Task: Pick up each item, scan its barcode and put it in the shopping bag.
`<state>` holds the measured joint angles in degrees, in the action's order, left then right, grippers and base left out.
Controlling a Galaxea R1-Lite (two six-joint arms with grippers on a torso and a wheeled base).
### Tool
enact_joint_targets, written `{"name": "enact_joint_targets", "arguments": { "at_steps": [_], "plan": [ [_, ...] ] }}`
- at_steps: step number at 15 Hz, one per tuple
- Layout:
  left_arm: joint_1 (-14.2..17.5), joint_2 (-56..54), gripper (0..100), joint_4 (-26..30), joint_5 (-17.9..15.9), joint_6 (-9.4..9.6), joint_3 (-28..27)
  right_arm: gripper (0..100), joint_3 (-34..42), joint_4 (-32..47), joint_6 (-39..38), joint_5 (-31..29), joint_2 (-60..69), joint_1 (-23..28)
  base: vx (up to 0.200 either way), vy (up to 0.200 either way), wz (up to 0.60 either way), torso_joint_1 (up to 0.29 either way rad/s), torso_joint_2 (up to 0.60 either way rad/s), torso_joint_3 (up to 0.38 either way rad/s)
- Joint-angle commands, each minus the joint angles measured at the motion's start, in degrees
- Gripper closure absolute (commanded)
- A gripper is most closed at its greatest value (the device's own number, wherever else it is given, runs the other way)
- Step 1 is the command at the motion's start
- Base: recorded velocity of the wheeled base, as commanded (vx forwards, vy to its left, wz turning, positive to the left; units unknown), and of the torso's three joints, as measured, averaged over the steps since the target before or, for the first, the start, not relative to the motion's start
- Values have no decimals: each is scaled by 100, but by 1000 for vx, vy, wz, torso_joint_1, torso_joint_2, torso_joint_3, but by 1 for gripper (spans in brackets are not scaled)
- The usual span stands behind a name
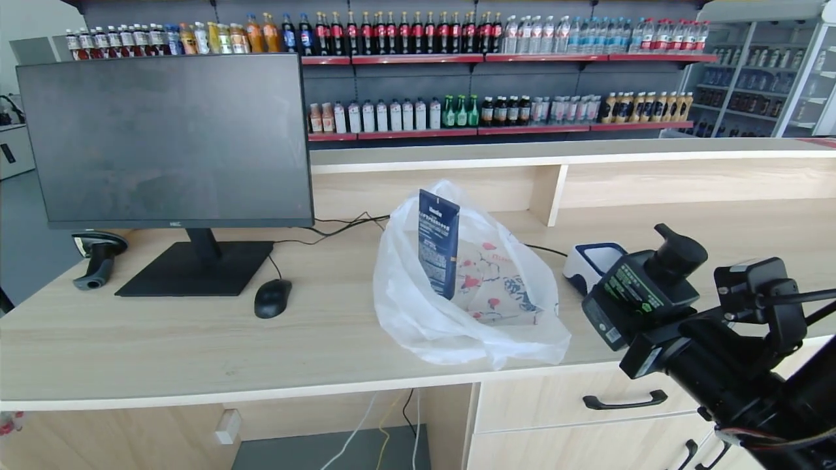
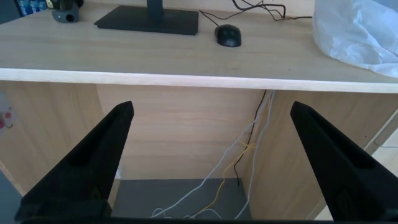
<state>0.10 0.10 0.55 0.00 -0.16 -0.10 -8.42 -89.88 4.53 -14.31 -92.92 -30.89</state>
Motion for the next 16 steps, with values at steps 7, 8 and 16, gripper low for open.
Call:
{"name": "enact_joint_targets", "arguments": {
  "at_steps": [7, 8, 16],
  "plan": [
    [-1, -1, 0, -2, 9, -11, 1, 100, -80, -12, -155, 16, -7, -5, 0, 0, 343, -1, 3, 1],
    [-1, -1, 0, -2, 0, -11, 1, 100, -98, -12, -163, 25, -7, -5, 0, 0, 600, 12, 2, -2],
    [-1, -1, 0, -2, 9, -28, 1, 100, 7, -12, -111, 25, -77, 92, 0, 0, 0, 0, 0, 0]
  ]
}}
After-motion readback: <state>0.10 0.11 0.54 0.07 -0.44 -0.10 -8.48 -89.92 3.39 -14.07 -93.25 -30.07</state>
